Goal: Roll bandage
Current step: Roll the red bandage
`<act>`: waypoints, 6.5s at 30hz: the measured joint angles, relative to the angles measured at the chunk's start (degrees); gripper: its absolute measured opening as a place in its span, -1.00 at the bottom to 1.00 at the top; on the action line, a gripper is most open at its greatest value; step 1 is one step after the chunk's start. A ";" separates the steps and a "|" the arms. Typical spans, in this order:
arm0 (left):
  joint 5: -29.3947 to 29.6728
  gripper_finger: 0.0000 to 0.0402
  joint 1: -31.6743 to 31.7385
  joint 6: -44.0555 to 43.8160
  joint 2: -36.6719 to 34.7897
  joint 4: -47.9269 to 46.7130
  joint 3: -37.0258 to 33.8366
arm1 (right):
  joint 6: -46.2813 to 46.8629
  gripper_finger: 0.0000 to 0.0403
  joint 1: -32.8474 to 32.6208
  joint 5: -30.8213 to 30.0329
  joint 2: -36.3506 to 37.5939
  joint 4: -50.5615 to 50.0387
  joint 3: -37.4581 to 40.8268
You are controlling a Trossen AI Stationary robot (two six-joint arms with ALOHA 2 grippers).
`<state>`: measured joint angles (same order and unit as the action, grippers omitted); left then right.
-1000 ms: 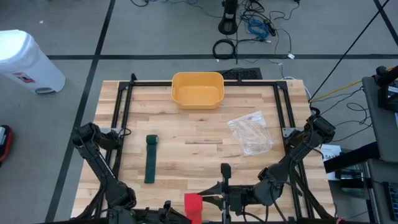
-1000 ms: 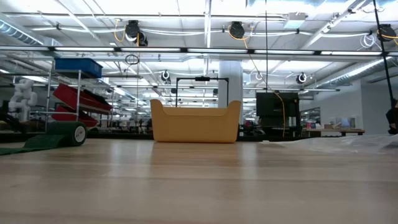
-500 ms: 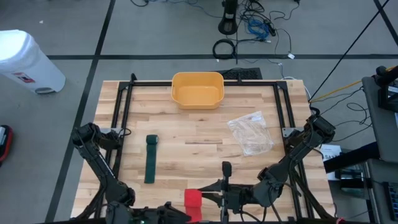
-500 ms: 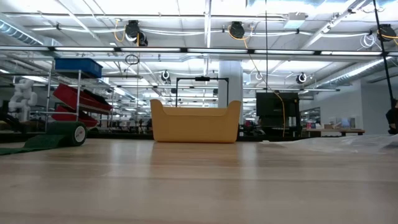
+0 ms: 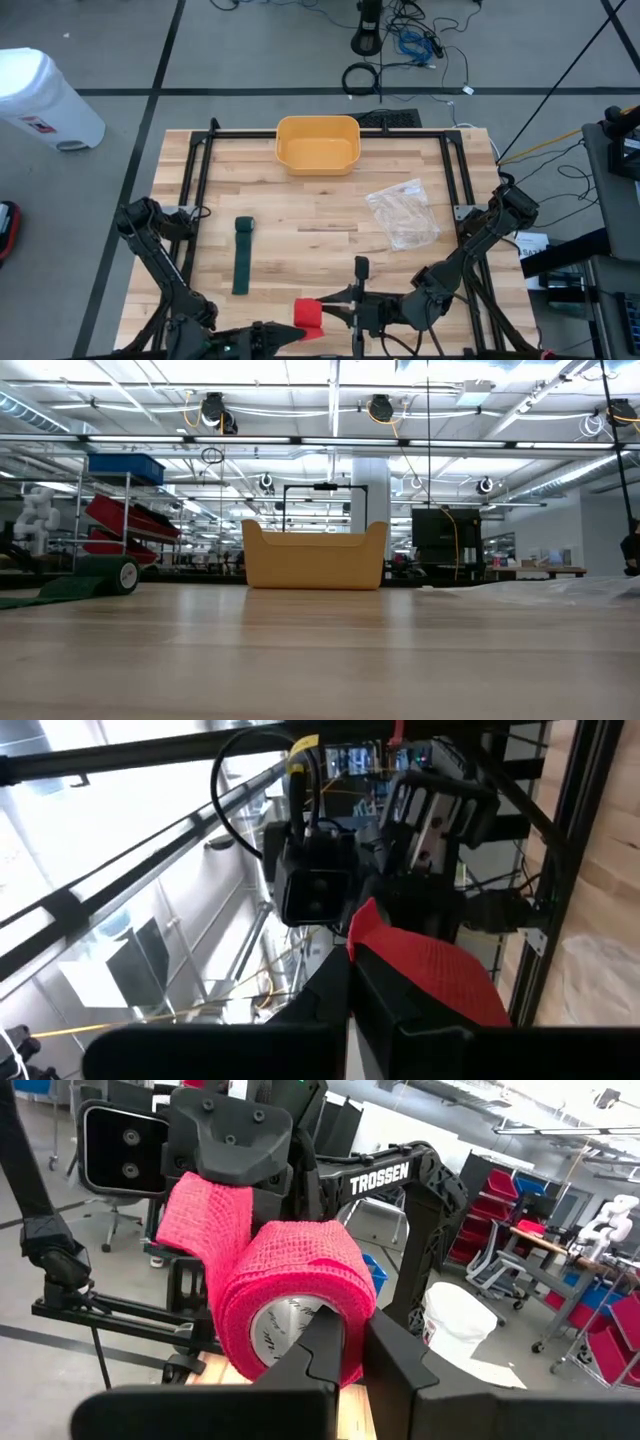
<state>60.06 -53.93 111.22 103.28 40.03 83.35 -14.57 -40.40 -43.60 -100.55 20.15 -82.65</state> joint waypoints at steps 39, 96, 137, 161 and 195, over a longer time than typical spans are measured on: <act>0.45 -0.95 1.63 -4.50 0.00 1.46 0.02 | 10.34 -0.90 -1.62 0.43 0.02 -1.95 0.00; 0.52 -0.47 -2.58 -21.89 -0.11 10.50 0.11 | -6.15 -0.90 -4.77 2.69 -0.02 -1.56 0.00; -21.72 -0.47 -5.21 -82.09 -0.07 -17.55 7.32 | -44.92 -0.90 -11.85 -4.94 -0.02 5.21 0.02; -2.27 -0.47 1.55 -85.46 -0.07 -28.19 7.52 | -52.58 -0.90 -14.78 -8.15 -0.02 6.20 0.02; -11.55 -0.47 5.04 -89.99 -0.07 -25.48 7.52 | -84.56 -0.90 -15.34 -7.90 0.00 2.64 0.02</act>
<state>48.51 -48.88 21.23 103.22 14.54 90.87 -99.13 -55.75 -51.51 -100.55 22.79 -82.63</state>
